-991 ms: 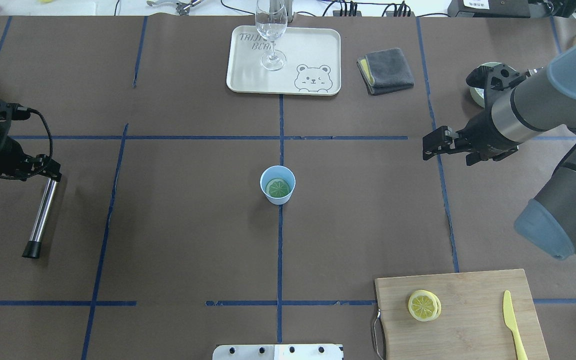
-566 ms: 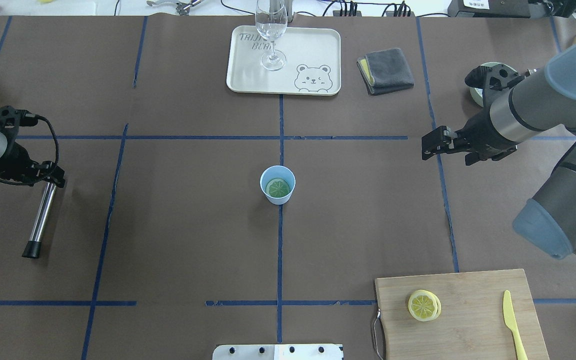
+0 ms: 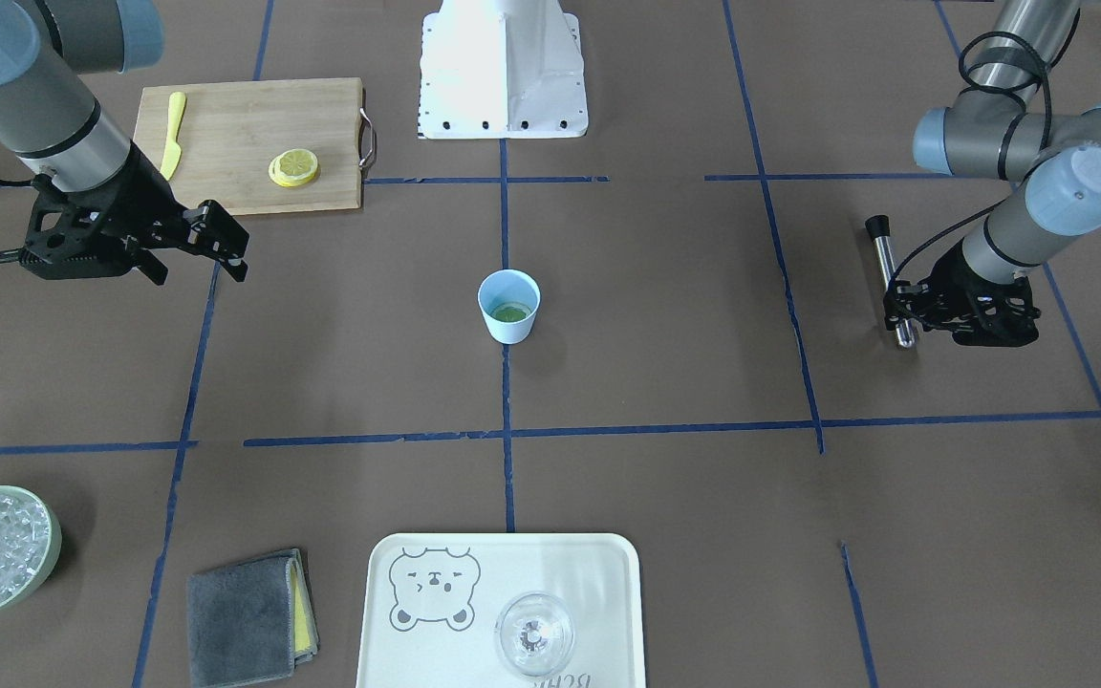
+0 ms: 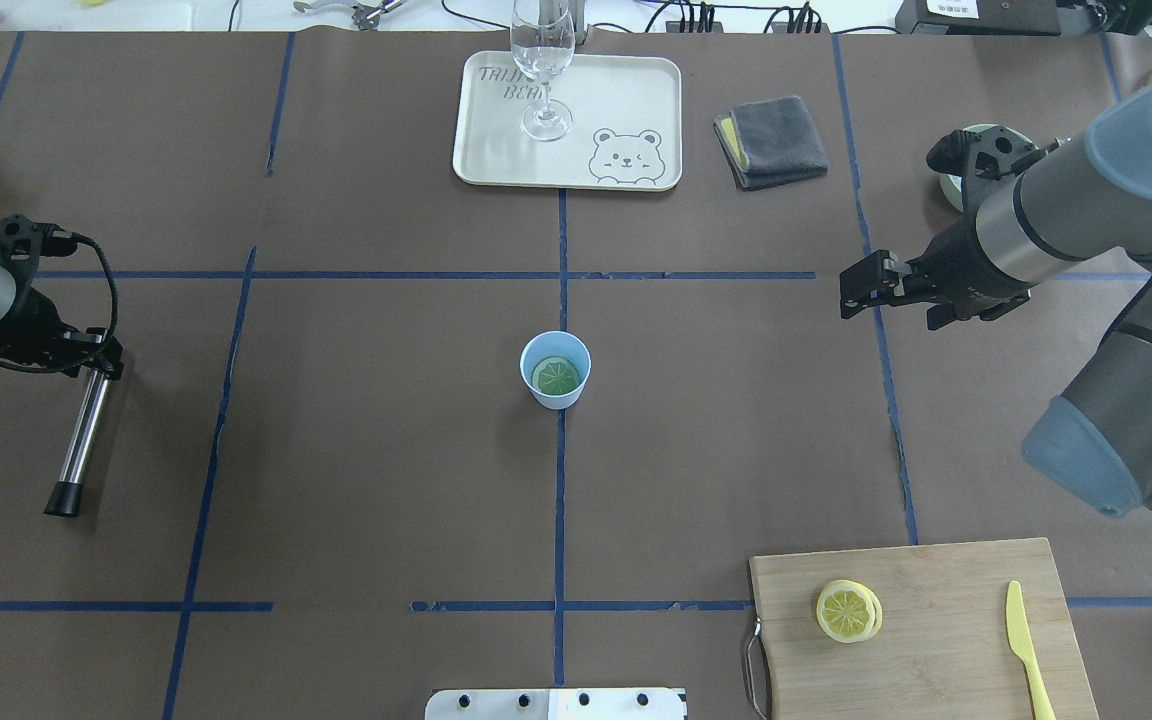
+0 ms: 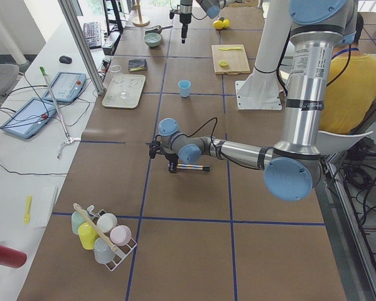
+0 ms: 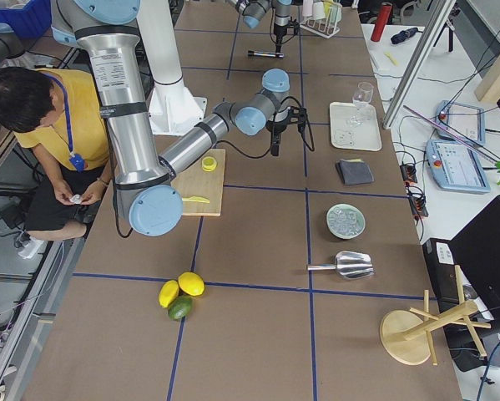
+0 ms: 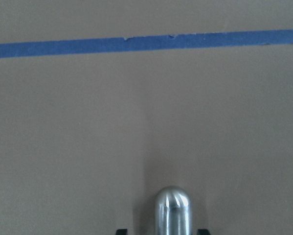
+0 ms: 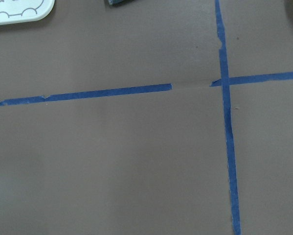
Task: Squeeze lemon into cup
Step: 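Lower the left gripper onto the steel muddler and grasp it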
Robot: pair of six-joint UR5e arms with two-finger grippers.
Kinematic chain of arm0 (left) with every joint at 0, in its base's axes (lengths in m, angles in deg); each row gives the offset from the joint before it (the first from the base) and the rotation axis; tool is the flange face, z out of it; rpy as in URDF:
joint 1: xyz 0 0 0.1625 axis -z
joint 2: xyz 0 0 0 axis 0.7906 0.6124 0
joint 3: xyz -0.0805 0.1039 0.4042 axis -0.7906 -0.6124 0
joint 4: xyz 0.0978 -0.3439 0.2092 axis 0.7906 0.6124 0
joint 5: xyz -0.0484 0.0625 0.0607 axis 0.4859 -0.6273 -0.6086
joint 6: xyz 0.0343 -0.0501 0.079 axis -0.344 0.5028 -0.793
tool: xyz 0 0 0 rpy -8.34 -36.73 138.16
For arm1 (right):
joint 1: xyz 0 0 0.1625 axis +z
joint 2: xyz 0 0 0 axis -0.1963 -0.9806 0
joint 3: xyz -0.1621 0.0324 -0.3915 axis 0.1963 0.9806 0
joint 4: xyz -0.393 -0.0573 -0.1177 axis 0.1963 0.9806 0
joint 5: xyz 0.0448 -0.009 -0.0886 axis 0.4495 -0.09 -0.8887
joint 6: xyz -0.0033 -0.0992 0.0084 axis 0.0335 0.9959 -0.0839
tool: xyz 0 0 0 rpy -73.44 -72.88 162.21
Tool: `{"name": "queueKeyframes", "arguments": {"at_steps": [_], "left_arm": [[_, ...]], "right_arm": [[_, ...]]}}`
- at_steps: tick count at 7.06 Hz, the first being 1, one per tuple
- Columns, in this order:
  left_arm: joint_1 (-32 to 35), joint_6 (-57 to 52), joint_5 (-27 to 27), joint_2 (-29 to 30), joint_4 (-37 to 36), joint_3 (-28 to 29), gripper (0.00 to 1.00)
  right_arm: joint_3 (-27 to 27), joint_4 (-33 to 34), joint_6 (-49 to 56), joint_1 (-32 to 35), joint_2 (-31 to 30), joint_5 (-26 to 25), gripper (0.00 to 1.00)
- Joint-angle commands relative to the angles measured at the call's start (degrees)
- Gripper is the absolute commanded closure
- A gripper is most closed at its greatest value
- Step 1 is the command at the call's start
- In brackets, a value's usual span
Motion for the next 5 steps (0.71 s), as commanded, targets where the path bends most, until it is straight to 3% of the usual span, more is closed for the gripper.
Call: {"name": "queueKeyframes", "arguments": {"at_steps": [1, 5], "left_arm": [[-0.1, 0.0, 0.0, 0.2, 0.0, 0.1, 0.43], [-0.6, 0.0, 0.0, 0.6, 0.0, 0.2, 0.45]], "right_arm": [[0.0, 0.0, -0.2, 0.0, 0.1, 0.0, 0.0], [0.1, 0.0, -0.3, -0.1, 0.2, 0.0, 0.0]]}}
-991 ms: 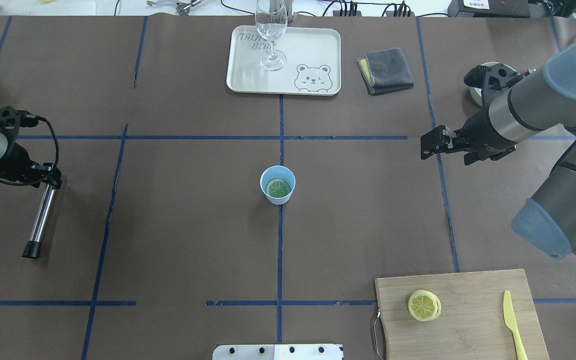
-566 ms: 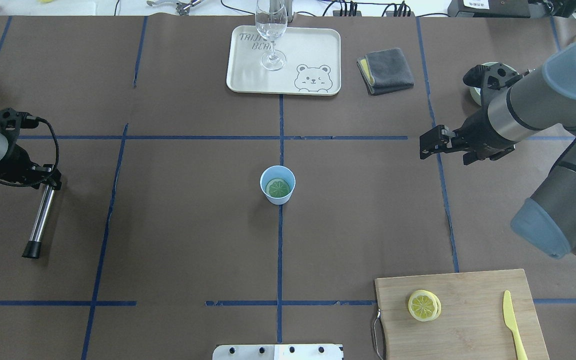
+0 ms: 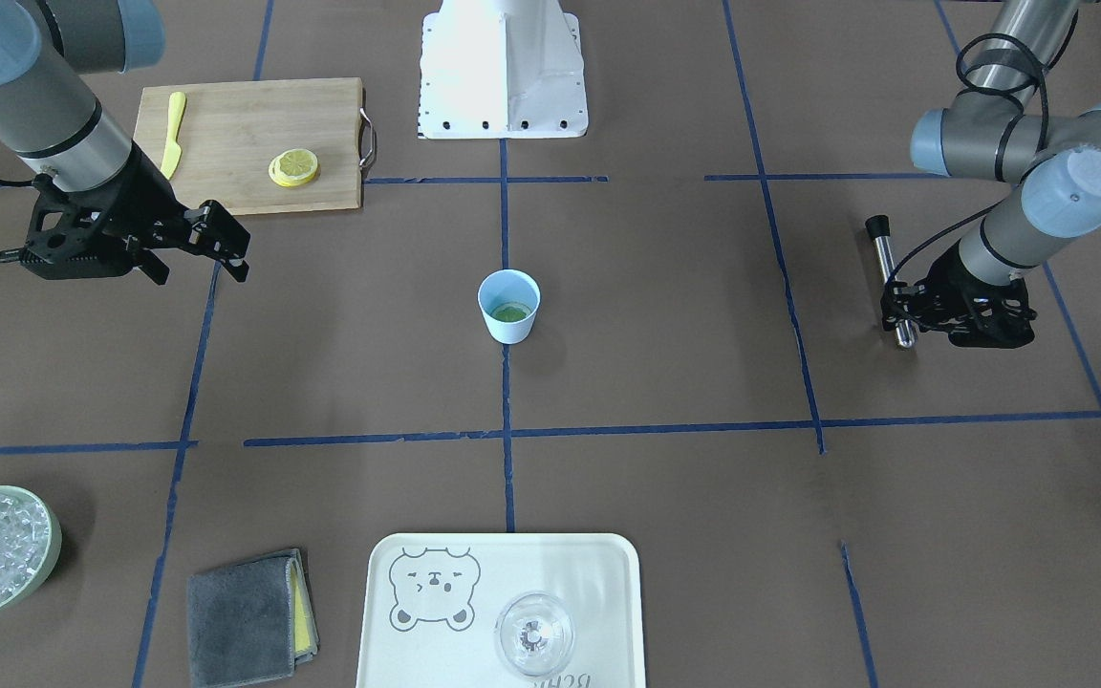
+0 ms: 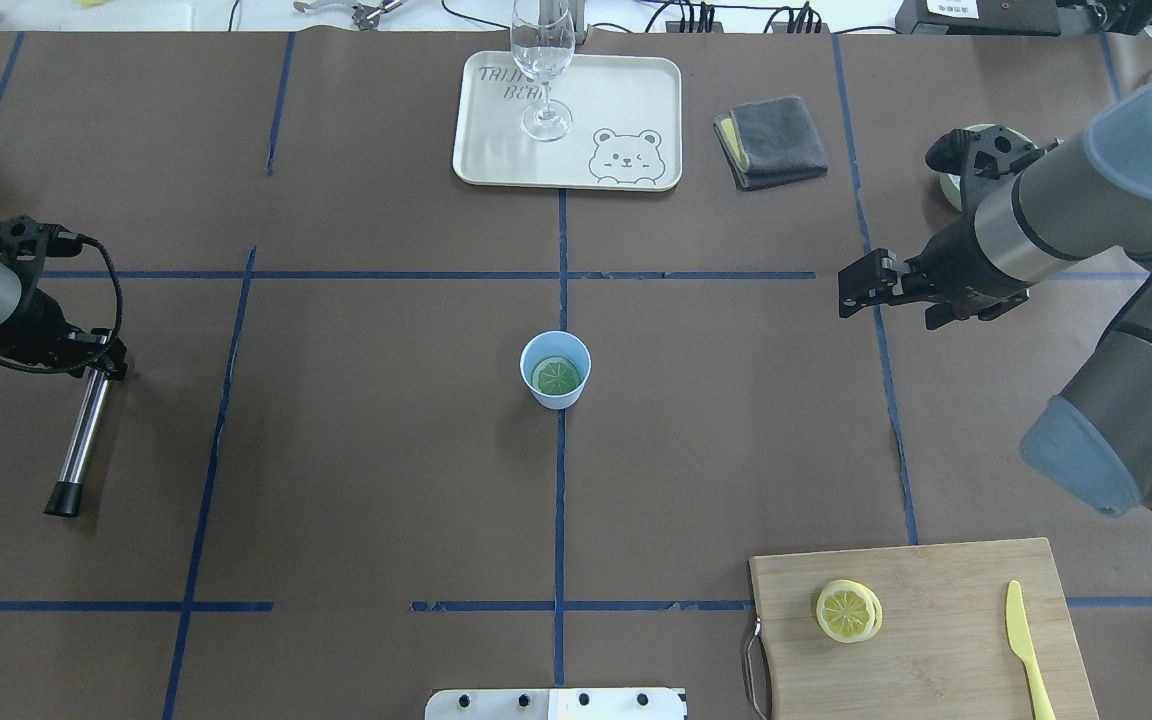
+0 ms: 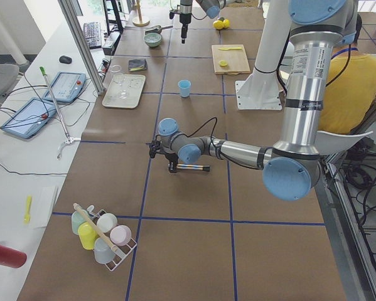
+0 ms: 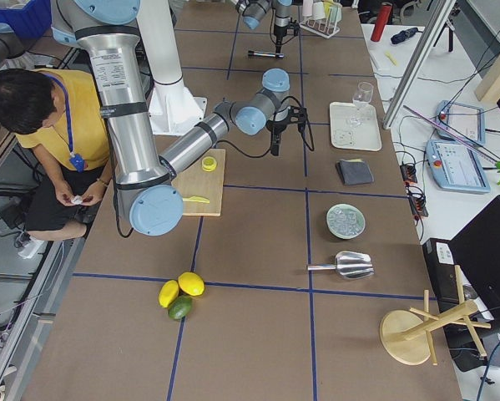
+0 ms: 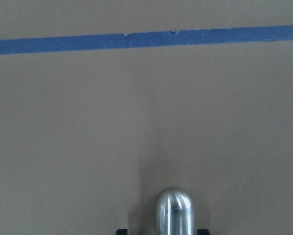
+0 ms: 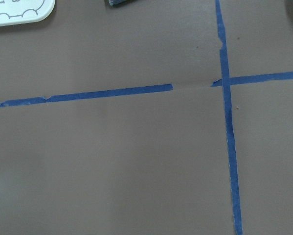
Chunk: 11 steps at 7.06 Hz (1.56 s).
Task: Squeeze lemon into cup
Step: 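Lower the left gripper onto the steel muddler and grasp it, then lift the muddler with the left gripper and carry it over the cup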
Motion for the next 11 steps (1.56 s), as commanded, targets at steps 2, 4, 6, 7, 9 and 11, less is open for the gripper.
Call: {"name": "queueKeyframes", "arguments": {"at_steps": [2, 4, 6, 7, 9, 11], "left_arm": [[-0.5, 0.0, 0.0, 0.2, 0.0, 0.1, 0.7], [-0.5, 0.1, -0.1, 0.2, -0.4, -0.5, 1.0], [-0.5, 0.0, -0.1, -0.1, -0.4, -3.3, 1.0], [-0.4, 0.1, -0.1, -0.1, -0.4, -6.9, 1.0], [-0.5, 0.4, -0.1, 0.8, -1.0, -14.8, 1.0], [-1.1, 0.3, -0.1, 6.3, -1.4, -19.1, 1.0]], "right_arm": [[0.0, 0.0, -0.1, 0.0, 0.0, 0.0, 0.0], [0.0, 0.0, -0.1, -0.1, 0.0, 0.0, 0.0], [-0.1, 0.0, -0.1, -0.1, 0.0, 0.0, 0.0], [-0.3, -0.1, -0.2, -0.1, 0.0, 0.0, 0.0], [-0.4, -0.1, -0.1, 0.0, 0.1, 0.1, 0.0], [-0.4, -0.1, -0.1, 0.1, 0.0, 0.5, 0.0]]}}
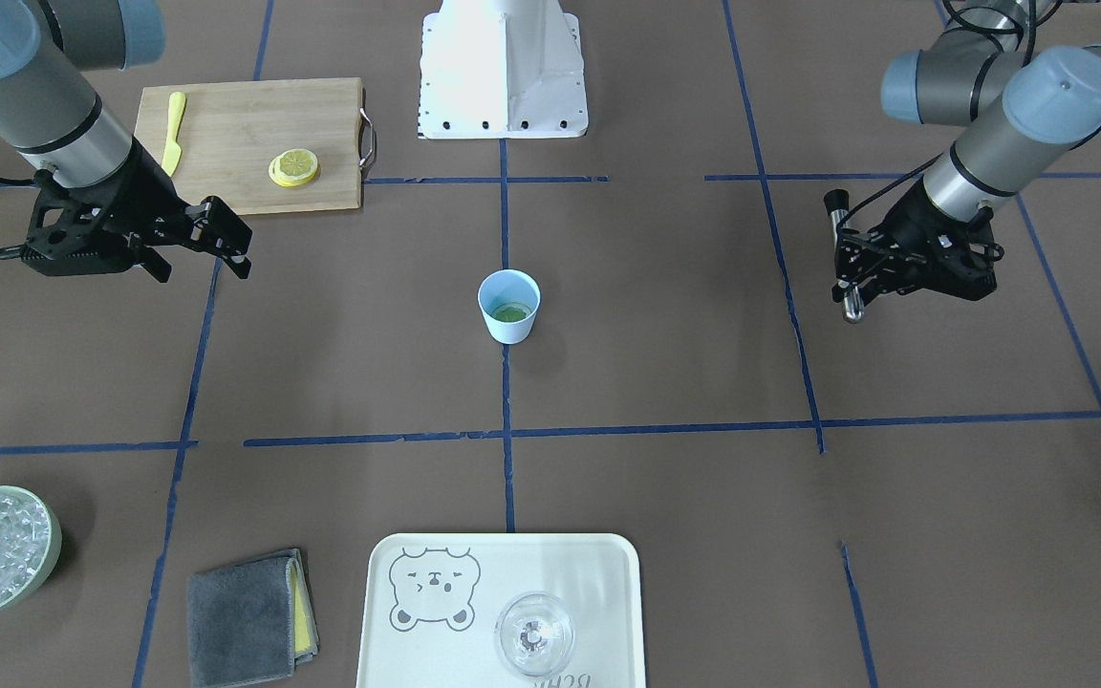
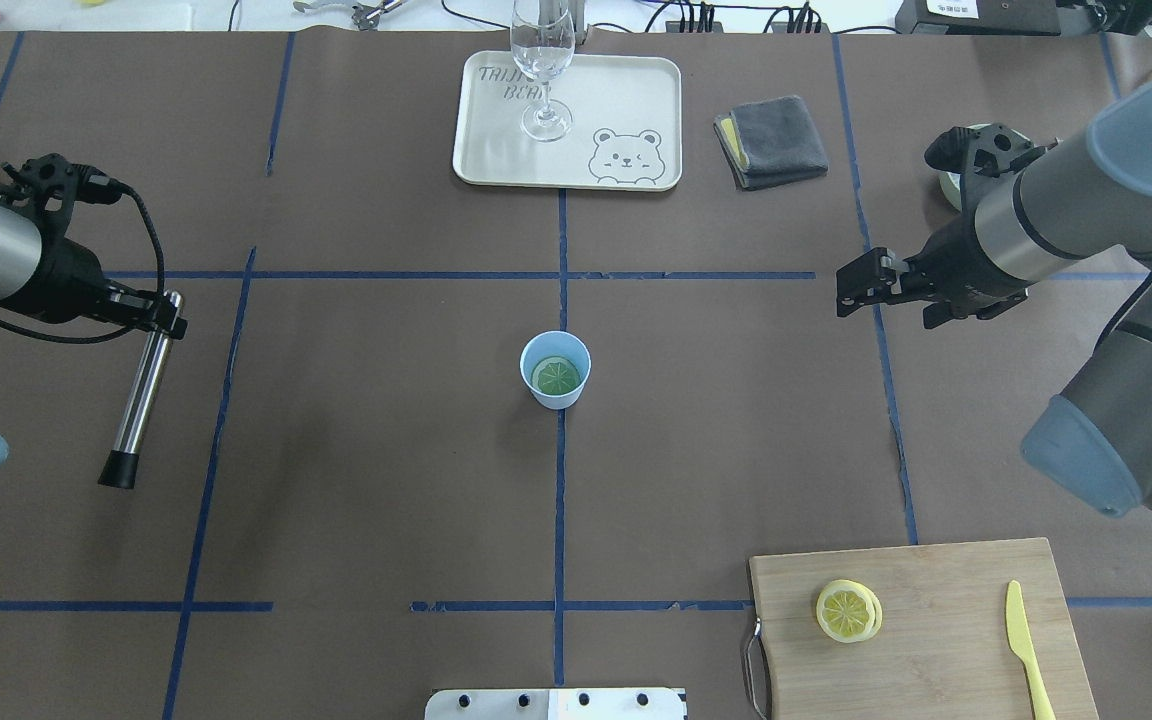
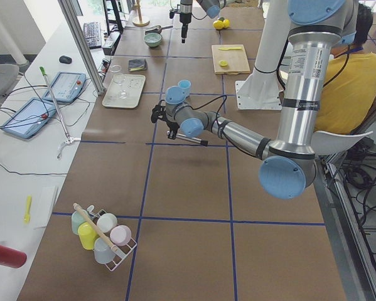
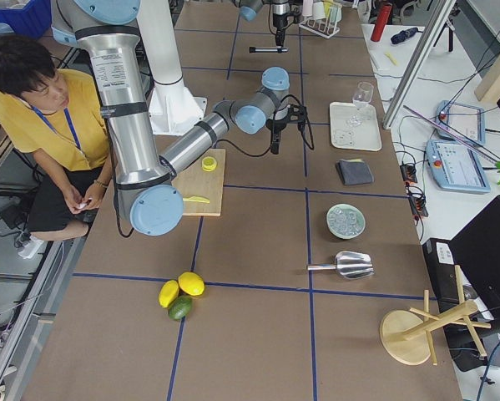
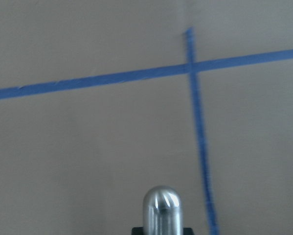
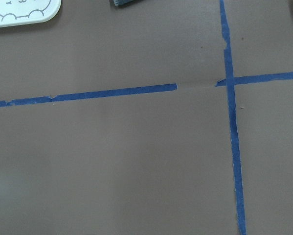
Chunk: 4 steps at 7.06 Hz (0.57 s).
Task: Squeeze lemon into cup
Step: 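Lift the muddler with the left gripper and carry it over the cup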
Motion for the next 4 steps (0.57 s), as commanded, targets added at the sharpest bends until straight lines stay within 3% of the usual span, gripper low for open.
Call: {"name": "queueKeyframes", "arguments": {"at_steps": [1, 4], "left_arm": [[-2.5, 0.3, -0.1, 5.9, -0.5, -3.6, 1.0], [-7.5, 0.3, -4.9, 17.2, -0.2, -3.8, 1.0]], "right_arm": [[0.0, 0.0, 0.0, 0.1, -0.1, 0.2, 0.0], [0.1, 0.1, 0.7, 1.5, -0.6, 0.2, 0.0]]}}
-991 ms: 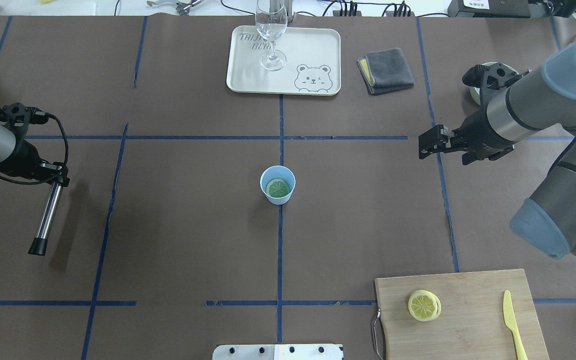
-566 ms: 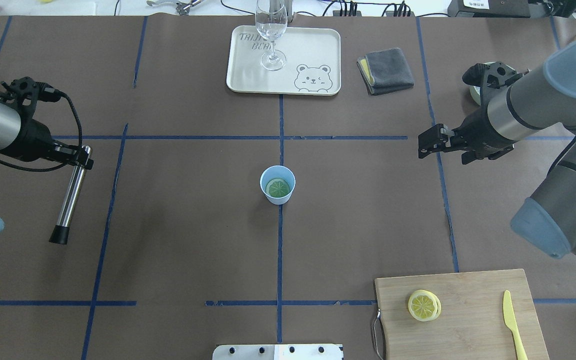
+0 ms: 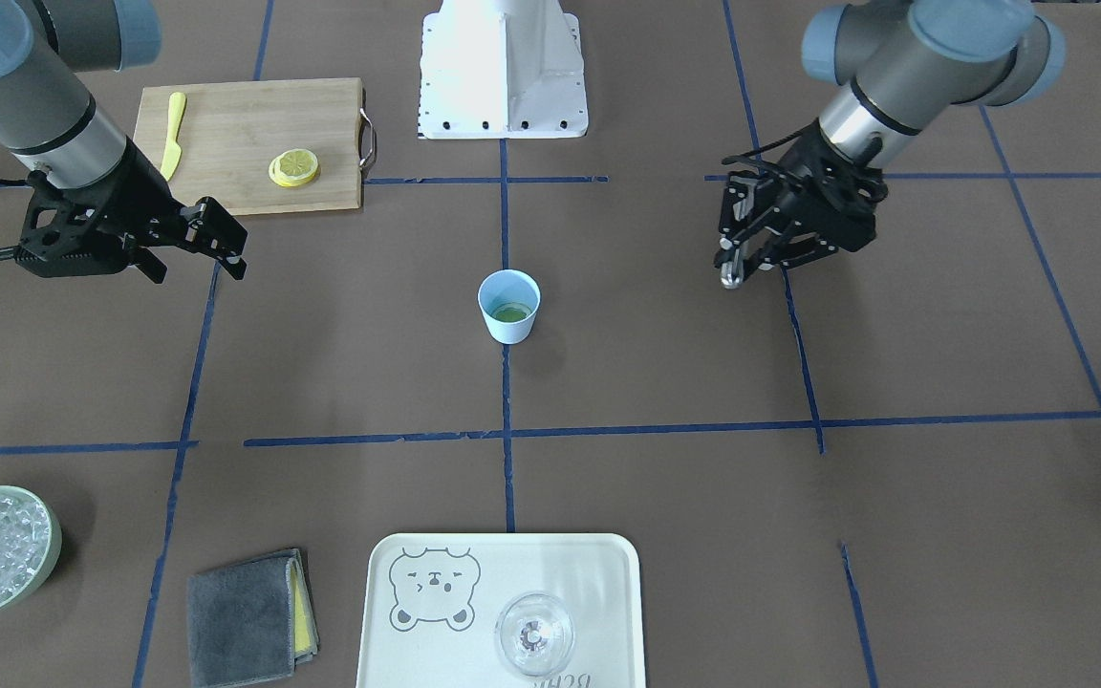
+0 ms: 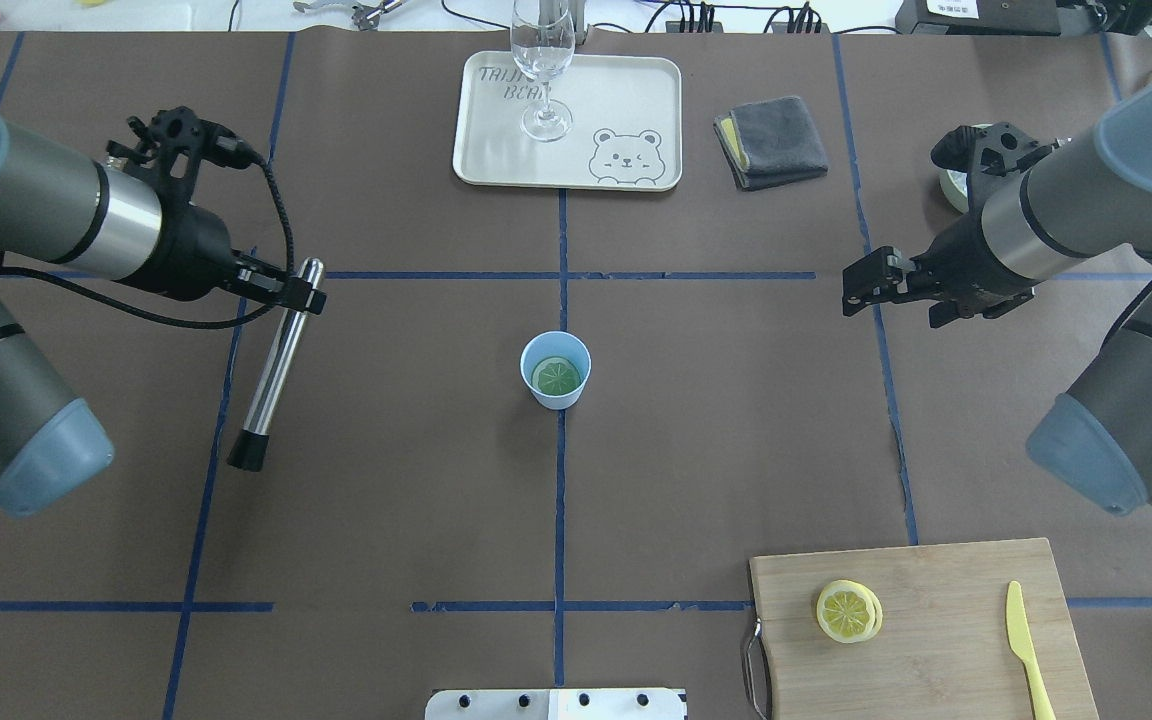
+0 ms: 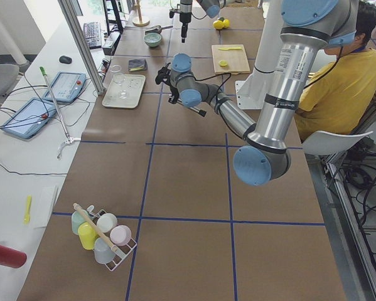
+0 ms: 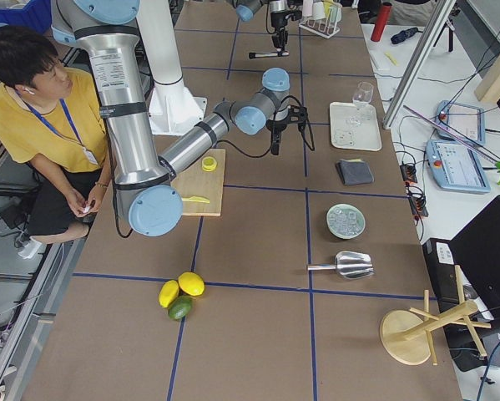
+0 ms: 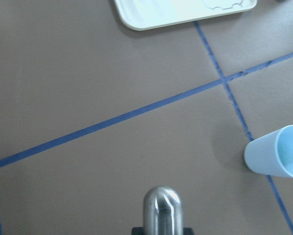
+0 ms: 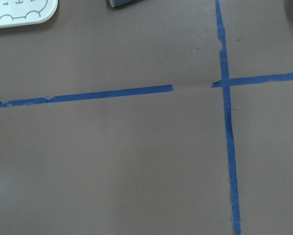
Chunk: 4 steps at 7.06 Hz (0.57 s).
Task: Squeeze lemon into cup
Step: 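Lift the muddler with the left gripper and carry it over the cup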
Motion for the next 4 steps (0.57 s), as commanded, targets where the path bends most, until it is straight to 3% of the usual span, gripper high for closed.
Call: {"name": "queueKeyframes", "arguments": {"at_steps": [1, 4], "left_arm": [[-1.5, -0.3, -2.5, 7.1, 1.1, -0.5, 1.0], [-5.4, -0.4, -24.3, 9.1, 13.0, -1.1, 1.0]], "right_arm": [[0.1, 0.1, 0.3, 1.3, -0.8, 0.1, 0.0], [-1.1, -0.1, 1.1, 4.2, -4.8, 3.0, 0.0]]}}
